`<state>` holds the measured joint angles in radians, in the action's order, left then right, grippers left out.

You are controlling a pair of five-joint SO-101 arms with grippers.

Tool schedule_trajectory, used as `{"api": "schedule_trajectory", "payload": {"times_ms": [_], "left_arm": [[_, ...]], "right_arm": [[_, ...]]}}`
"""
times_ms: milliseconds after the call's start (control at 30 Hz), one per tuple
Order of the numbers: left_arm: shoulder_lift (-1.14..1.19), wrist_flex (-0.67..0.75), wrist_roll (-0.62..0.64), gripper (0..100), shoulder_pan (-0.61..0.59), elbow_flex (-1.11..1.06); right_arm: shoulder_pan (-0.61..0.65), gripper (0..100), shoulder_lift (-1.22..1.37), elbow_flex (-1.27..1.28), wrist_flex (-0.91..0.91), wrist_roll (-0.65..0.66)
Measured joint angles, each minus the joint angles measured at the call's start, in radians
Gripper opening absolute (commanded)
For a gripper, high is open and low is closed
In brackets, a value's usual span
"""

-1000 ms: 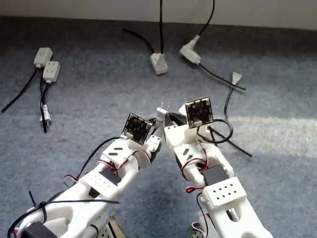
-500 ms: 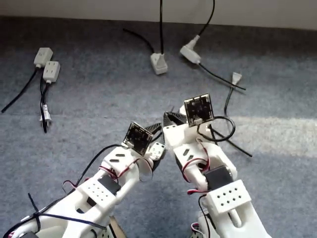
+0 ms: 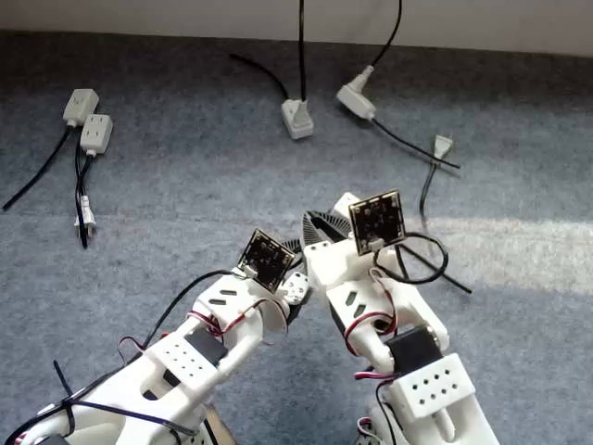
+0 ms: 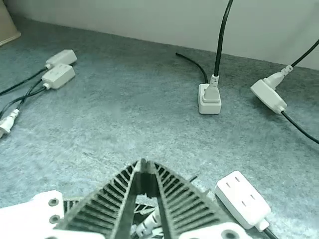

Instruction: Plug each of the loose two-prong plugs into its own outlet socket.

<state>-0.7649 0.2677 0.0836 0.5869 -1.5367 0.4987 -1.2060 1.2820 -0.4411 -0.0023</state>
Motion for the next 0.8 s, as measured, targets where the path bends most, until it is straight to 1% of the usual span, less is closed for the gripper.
{"api": "schedule_trajectory", "payload": {"times_ms": [100, 333, 567, 800], "left_arm": [[-0.003, 0.0, 0.0, 1, 0.0, 0.0], [-0.002, 0.0, 0.0, 1, -0.002, -0.002], [0.0, -0.011, 0.002, 1, 0.003, -0.002], [0.0, -0.011, 0.003, 1, 0.006, -0.003]], "right_arm": [[-0.005, 0.6, 0.081, 0.029, 0.091, 0.032], [-0.011, 0.6, 0.278, 0.029, 0.238, 0.046], [-0.074, 0.6, 0.485, 0.029, 0.399, 0.049], [-0.114, 0.6, 0.697, -0.044, 0.442, 0.049]]}}
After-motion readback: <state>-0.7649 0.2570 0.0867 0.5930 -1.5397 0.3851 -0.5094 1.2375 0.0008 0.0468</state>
